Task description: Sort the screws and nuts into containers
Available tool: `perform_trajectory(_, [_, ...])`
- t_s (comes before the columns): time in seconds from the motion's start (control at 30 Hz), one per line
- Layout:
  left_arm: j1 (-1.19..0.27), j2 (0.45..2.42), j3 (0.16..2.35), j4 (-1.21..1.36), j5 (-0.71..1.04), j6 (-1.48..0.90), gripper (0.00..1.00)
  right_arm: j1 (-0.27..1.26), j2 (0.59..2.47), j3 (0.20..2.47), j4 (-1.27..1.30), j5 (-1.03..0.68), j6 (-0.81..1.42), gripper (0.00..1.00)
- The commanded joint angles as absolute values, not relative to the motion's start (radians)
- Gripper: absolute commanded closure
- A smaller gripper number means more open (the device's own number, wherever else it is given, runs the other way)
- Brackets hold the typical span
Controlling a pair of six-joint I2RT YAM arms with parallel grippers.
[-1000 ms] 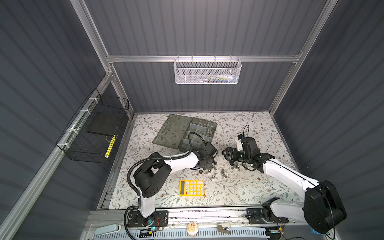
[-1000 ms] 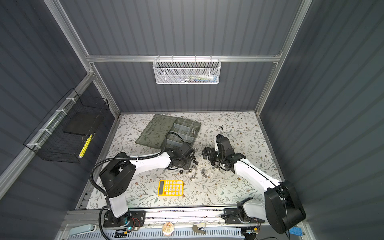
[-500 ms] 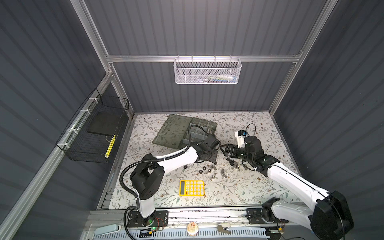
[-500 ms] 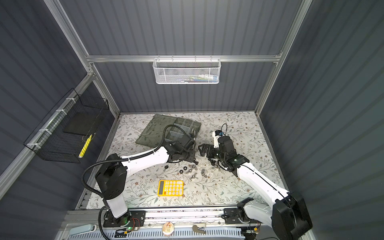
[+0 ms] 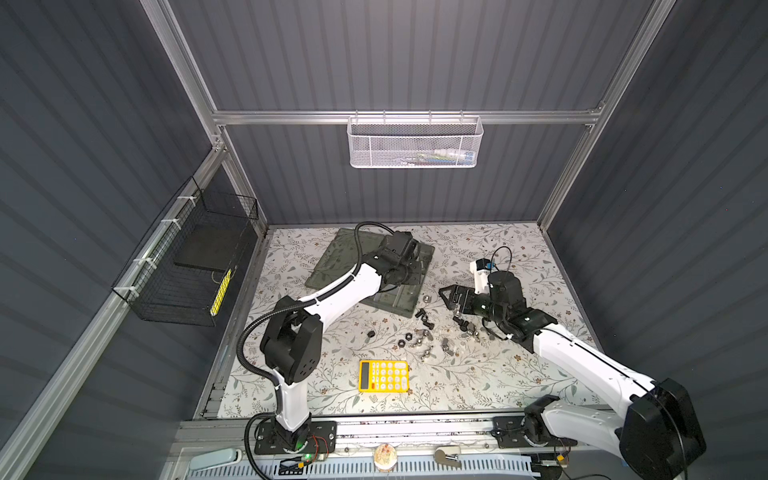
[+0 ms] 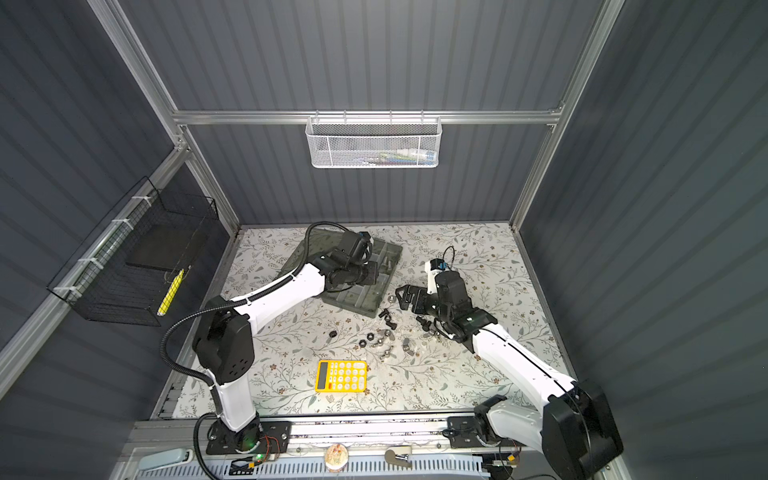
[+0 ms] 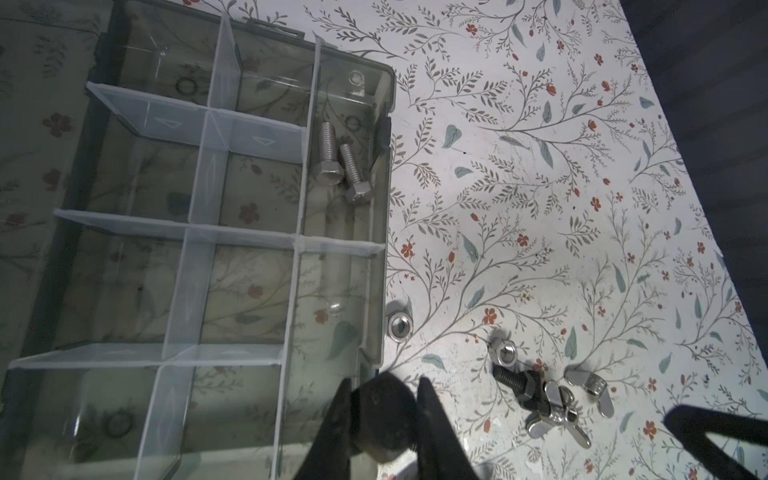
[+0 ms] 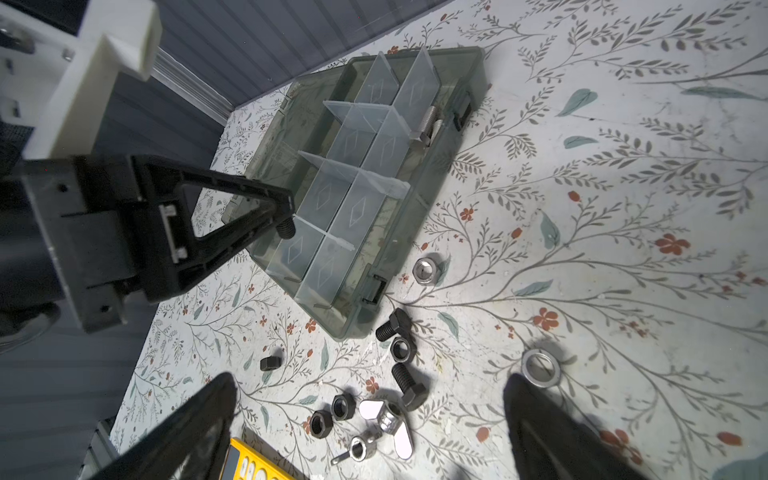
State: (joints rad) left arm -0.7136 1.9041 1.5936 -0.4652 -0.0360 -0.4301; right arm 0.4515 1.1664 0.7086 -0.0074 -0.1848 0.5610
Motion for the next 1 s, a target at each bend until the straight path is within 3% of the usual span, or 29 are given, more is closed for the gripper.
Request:
perform_trajectory(0.0, [-0.713, 1.967, 1.623, -0.480, -0.019, -0.401, 0.80, 0.454, 1.177, 0.718, 0.015, -0.190, 0.575, 0.01])
perform_trajectory(0.6, [-0.676, 2.088, 1.567, -0.458, 0.028, -0.408, 0.75, 0.455, 1.207, 0.678, 0.045, -0.197, 0.595, 0.01])
perform_trajectory(0.97, [-0.676, 2.054, 1.540, -0.461, 0.035, -0.400, 0.57, 0.454, 1.203, 0.673, 0.031, -0.178, 0.595, 0.01])
